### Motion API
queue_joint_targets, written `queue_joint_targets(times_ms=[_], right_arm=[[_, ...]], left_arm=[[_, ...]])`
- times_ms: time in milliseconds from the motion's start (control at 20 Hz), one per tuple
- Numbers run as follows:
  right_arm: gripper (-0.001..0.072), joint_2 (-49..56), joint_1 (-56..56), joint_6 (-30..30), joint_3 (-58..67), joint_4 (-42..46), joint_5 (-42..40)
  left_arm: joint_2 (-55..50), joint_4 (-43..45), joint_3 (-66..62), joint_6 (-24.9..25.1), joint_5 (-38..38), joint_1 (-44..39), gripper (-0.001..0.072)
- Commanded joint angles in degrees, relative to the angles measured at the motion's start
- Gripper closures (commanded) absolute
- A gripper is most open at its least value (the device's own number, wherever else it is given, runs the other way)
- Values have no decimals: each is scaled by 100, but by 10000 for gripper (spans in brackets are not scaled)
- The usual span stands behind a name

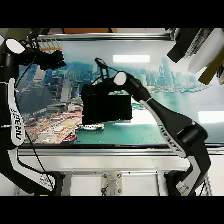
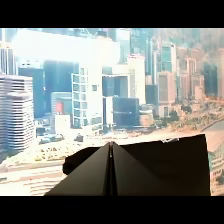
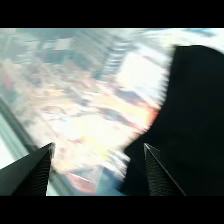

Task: Fold the clothes and pants, and hang the long-sleeved shirts on hangers.

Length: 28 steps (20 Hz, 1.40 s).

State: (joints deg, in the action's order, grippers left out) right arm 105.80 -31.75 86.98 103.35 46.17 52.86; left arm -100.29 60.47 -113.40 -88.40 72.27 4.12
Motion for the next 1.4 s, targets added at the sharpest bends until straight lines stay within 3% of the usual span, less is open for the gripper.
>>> queue_joint_targets(times_ms=[0, 200, 400, 650, 850, 900, 950, 1000, 1150, 1350], right_arm=[[98, -745, 837, -219, -1034, 719, 603], [96, -1394, 2234, -39, -2765, 994, 721], [95, -1012, 3003, -229, -3364, 168, 612], [99, -245, 2680, -1338, -3346, -1624, 522], [121, -44, 2094, -1384, -3257, -1840, 4], [270, -42, 1987, -1486, -3228, -1838, -96], [512, -44, 1899, -1613, -3198, -1840, -164], [696, -44, 1856, -1768, -3158, -1838, -164], [705, -282, 2061, -1882, -3042, -1554, -142], [705, -1451, 3434, -1161, -3023, 72, -125]], left_arm=[[463, 4, 592, 212, -251, -262, 698], [1169, 0, 2135, 422, -778, -750, 698], [1475, -4, 3042, 514, -992, -1147, 698], [1488, -50, 3257, 507, -977, -1228, 697], [1488, -57, 3252, 505, -988, -1224, 698], [1488, -55, 3252, 505, -988, -1224, 697], [1488, -57, 3252, 505, -988, -1224, 698], [1488, -57, 3252, 505, -986, -1224, 697], [1488, -57, 3252, 505, -918, -1224, 698], [1488, -55, 3252, 505, -765, -1224, 698]])
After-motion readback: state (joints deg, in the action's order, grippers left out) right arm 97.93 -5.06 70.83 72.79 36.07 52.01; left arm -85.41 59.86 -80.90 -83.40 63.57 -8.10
